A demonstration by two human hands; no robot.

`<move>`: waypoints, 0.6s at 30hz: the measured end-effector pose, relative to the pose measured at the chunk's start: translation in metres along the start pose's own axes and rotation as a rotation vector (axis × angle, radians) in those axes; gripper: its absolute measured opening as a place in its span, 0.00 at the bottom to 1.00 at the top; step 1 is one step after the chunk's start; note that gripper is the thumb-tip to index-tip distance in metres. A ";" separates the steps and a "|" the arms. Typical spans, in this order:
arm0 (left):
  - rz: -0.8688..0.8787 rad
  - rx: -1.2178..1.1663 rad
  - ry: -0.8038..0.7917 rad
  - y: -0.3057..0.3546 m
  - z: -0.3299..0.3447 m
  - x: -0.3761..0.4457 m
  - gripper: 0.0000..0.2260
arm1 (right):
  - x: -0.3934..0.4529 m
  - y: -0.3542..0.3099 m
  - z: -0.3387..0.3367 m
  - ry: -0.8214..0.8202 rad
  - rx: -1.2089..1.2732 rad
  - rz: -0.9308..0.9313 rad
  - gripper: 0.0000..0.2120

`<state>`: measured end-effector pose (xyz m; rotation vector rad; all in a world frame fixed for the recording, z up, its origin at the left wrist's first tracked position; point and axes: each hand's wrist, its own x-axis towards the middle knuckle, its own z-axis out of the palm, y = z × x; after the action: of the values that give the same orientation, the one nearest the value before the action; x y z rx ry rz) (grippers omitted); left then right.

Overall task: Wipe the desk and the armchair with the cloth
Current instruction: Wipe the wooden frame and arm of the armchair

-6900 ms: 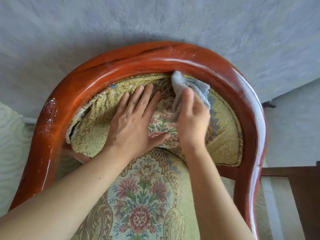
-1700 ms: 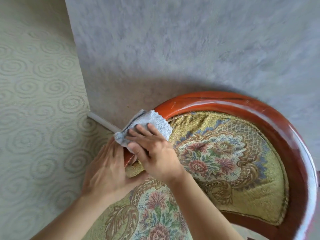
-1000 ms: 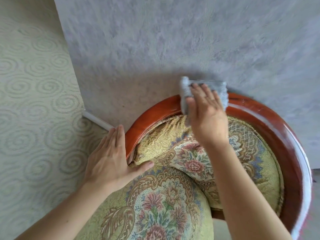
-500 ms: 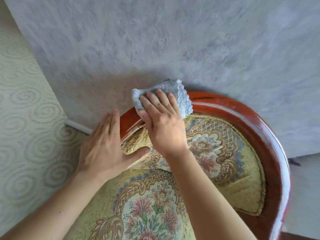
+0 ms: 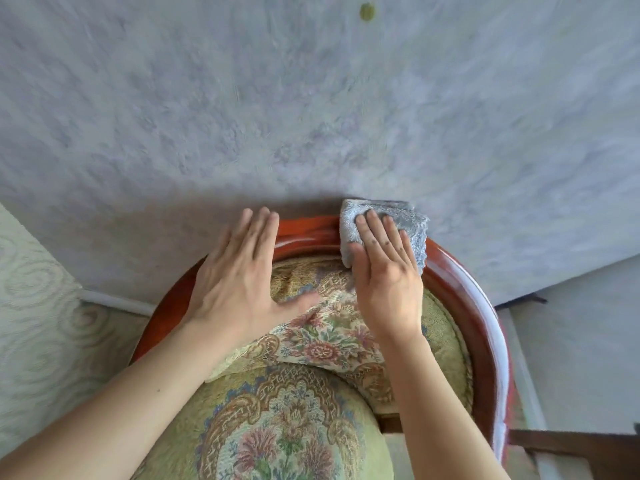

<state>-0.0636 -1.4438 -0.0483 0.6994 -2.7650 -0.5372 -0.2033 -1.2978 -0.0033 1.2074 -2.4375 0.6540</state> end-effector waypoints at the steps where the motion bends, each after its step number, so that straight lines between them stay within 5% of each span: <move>1: 0.017 0.018 -0.011 0.006 -0.002 0.005 0.56 | -0.001 0.010 -0.005 0.009 -0.017 0.033 0.19; 12: -0.028 0.121 -0.058 0.033 0.001 0.027 0.54 | -0.025 0.049 -0.012 0.115 -0.033 0.459 0.24; 18: 0.022 0.247 -0.002 0.032 0.005 0.024 0.54 | -0.010 0.007 0.015 0.043 0.087 0.135 0.21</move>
<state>-0.0990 -1.4279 -0.0363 0.7179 -2.8665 -0.1930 -0.2046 -1.2956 -0.0224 1.0549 -2.4940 0.8243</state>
